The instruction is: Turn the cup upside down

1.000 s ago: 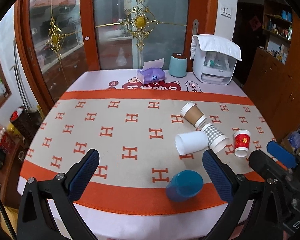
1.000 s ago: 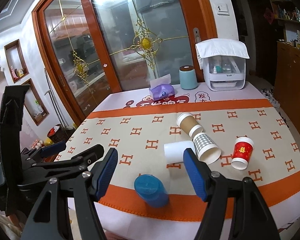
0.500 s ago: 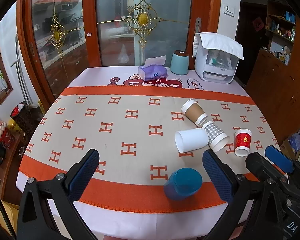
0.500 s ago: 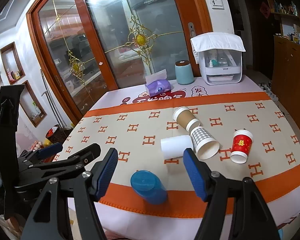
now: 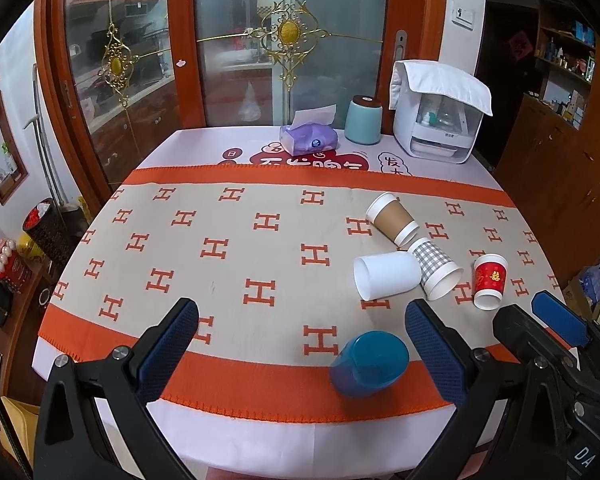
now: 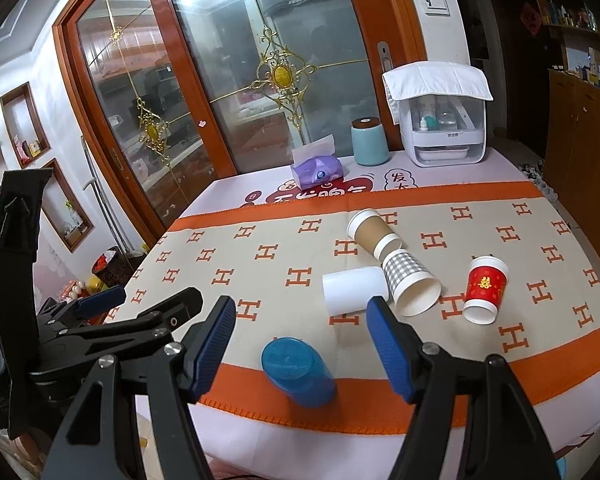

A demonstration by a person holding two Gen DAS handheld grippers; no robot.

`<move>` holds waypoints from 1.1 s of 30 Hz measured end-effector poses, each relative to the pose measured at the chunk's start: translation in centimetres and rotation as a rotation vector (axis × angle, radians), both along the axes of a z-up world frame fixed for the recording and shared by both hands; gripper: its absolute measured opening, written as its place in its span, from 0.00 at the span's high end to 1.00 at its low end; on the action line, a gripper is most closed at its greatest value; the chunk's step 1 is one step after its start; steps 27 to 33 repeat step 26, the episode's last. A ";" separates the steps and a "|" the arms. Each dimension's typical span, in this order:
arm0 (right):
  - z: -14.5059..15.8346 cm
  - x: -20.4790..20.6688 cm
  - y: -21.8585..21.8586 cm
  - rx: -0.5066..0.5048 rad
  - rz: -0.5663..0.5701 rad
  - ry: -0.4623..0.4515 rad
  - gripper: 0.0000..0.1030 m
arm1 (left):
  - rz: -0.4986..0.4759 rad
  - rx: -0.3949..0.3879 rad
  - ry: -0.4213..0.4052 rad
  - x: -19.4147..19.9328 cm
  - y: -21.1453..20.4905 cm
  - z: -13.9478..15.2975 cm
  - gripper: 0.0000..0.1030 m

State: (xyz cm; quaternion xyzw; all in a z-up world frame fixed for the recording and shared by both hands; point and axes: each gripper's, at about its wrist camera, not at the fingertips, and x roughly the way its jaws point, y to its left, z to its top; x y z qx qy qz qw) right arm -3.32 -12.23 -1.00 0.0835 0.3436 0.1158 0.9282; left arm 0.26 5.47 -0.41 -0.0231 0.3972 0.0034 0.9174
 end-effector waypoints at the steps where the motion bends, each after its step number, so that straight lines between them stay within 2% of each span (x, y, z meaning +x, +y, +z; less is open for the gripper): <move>1: 0.0 0.0 0.0 0.000 0.000 0.001 0.34 | 0.001 0.002 0.001 0.0 0.0 0.0 0.01; 33: -0.8 0.2 0.1 0.006 0.023 0.005 0.34 | 0.007 0.007 0.011 0.0 0.2 -0.3 0.01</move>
